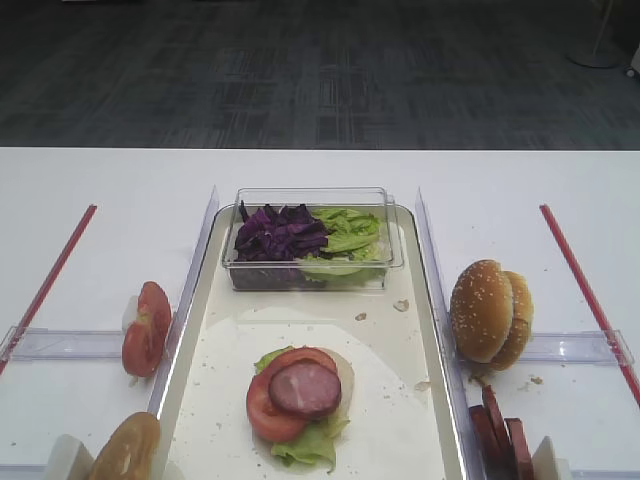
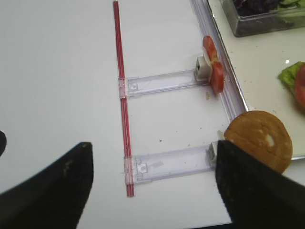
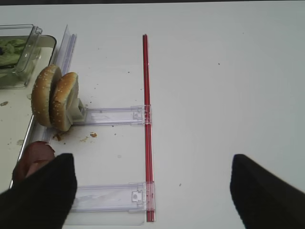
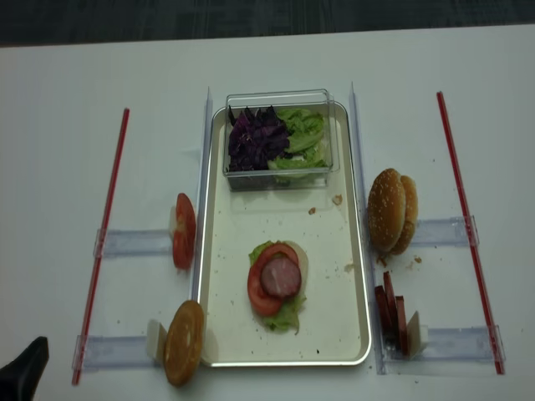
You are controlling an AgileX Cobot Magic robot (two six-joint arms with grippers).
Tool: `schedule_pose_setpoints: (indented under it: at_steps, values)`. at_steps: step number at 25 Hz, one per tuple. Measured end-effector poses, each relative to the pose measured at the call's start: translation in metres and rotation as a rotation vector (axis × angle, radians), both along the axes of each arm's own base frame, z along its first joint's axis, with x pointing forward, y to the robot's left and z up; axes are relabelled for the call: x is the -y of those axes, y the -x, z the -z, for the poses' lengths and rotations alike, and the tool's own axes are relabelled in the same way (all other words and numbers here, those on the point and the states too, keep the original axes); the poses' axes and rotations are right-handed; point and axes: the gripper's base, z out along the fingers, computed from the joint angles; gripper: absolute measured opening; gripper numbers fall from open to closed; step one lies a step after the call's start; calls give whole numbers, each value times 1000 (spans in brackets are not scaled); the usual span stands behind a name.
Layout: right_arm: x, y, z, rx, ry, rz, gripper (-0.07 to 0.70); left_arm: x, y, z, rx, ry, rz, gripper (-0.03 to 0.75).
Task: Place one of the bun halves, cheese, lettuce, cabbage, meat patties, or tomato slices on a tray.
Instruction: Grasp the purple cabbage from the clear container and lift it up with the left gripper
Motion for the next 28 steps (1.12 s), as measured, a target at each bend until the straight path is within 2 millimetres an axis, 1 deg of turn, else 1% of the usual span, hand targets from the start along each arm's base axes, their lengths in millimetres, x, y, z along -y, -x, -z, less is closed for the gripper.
schedule_pose_setpoints:
  at_steps: [4,8,15,22,26,28]
  values:
    - [0,0,0,0,0,0,666,0,-20,-16,-28,1,-1,492]
    - [0,0,0,0,0,0,666,-1,-48,-29,-85,2,-2,492]
    - [0,0,0,0,0,0,666,-1,-109,-39,-213,4,-4,492]
    - [0,0,0,0,2,-1,666,-2,-177,-42,-310,5,-6,492]
    - [0,0,0,0,2,-1,666,-3,-219,-38,-364,4,-5,492]
    - [0,0,0,0,2,-1,666,-3,-241,-33,-394,1,0,492]
